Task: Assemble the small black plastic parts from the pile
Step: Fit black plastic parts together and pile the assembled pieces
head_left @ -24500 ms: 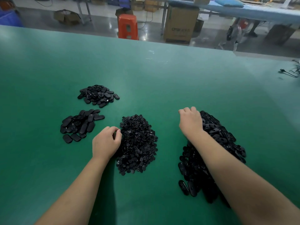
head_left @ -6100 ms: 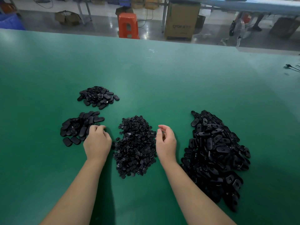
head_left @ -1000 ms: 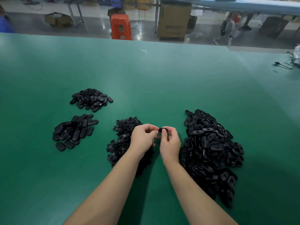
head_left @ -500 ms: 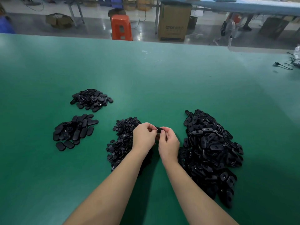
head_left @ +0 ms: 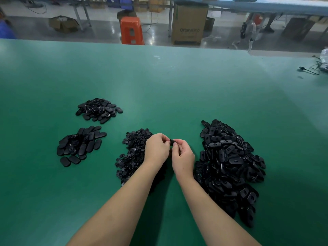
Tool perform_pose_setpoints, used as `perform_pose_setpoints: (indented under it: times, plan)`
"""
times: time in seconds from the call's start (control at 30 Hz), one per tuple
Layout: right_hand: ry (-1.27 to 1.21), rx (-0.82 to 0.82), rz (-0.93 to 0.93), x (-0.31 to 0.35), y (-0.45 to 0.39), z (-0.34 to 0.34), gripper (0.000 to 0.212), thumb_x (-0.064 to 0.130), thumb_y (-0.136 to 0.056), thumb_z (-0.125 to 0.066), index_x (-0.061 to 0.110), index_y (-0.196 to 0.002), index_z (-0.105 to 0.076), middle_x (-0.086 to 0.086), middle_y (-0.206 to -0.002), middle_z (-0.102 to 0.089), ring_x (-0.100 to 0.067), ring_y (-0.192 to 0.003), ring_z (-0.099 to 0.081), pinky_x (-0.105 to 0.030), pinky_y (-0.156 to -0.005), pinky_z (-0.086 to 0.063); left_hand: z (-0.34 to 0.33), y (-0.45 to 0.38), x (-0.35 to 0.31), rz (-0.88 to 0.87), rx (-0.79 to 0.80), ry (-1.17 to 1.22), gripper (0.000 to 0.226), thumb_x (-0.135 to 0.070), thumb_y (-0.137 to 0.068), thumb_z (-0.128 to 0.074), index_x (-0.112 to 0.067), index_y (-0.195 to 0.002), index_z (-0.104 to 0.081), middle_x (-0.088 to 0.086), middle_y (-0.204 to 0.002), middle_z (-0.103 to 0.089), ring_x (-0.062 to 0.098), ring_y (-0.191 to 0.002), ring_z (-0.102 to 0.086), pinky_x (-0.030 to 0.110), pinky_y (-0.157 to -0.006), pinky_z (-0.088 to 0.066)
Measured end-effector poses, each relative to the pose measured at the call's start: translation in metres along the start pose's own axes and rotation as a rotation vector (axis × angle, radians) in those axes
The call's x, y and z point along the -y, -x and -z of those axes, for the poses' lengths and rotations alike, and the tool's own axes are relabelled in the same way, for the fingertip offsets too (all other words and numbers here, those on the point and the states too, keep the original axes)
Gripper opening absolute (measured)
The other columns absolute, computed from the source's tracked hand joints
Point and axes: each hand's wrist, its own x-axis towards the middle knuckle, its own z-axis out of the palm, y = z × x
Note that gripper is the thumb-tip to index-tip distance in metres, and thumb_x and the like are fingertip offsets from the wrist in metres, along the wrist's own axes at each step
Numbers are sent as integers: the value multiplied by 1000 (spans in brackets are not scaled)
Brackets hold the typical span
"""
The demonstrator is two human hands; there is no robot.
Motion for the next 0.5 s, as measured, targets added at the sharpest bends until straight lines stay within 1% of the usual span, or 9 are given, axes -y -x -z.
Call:
perform_pose_setpoints:
  times: [0.07, 0.13, 0.23, 0.3, 0.37, 0.4, 0.43, 0.5]
  plan:
    - [1, -5, 3, 0, 0, 1, 14, 18, -99, -55, 23, -102, -68, 12, -92, -73, -3, -89, -67, -22, -79, -51, -1, 0, 0, -10, -1, -4, 10, -13, -92, -62, -18, -86, -70, -5, -84, -70, 11, -76, -66, 27, -74, -53]
    - [-16, -3, -6, 0, 0, 1, 14, 17, -99, -55, 23, -102, -68, 11, -93, -73, -5, -90, -68, -27, -81, -54, 0, 0, 1, -38, -8, -15, 12, -15, -91, -66, -22, -82, -68, -7, -84, -67, 6, -75, -61, 23, -72, -48]
    - [-52, 2, -17, 0, 0, 1, 14, 16, -100, -53, 23, -100, -66, 8, -94, -74, -11, -90, -70, -37, -85, -57, 0, -2, 3, -66, -24, -17, 10, -18, -89, -72, -24, -82, -68, 2, -101, -61, 14, -84, -58, 24, -75, -40]
    - [-74, 4, -18, 1, 0, 0, 17, 14, -100, -52, 26, -97, -64, 6, -93, -74, -15, -90, -71, -41, -86, -57, 2, -2, 3, -66, -27, 4, 8, -19, -89, -74, -25, -94, -71, 2, -108, -57, 16, -89, -57, 25, -80, -40]
    - [-86, -10, -13, 3, 1, 1, 24, 12, -100, -53, 33, -91, -61, 7, -91, -73, -14, -89, -71, -41, -85, -57, 3, -2, 5, -52, 20, 36, 23, -19, -89, -74, -23, -111, -71, -1, -106, -63, 15, -94, -60, 27, -87, -47]
    - [-86, -17, -10, 3, 2, 1, 25, 12, -100, -53, 35, -90, -59, 8, -91, -73, -14, -88, -70, -40, -85, -57, 5, -2, 5, -32, 50, 64, 25, -19, -89, -75, -21, -113, -72, 0, -102, -69, 16, -89, -63, 28, -88, -51]
    - [-88, -21, -7, 4, 2, 1, 25, 13, -99, -54, 35, -89, -58, 8, -90, -73, -14, -88, -70, -40, -84, -57, 6, -2, 4, -17, 74, 85, 22, -19, -88, -75, -19, -110, -73, 1, -97, -73, 17, -80, -64, 30, -83, -55]
    - [-97, -22, -2, 4, 3, 1, 21, 15, -99, -55, 34, -89, -57, 8, -90, -72, -11, -86, -69, -38, -82, -57, 8, -3, 4, -9, 88, 92, 10, -19, -85, -78, -17, -95, -75, 1, -85, -76, 16, -67, -64, 26, -70, -54]
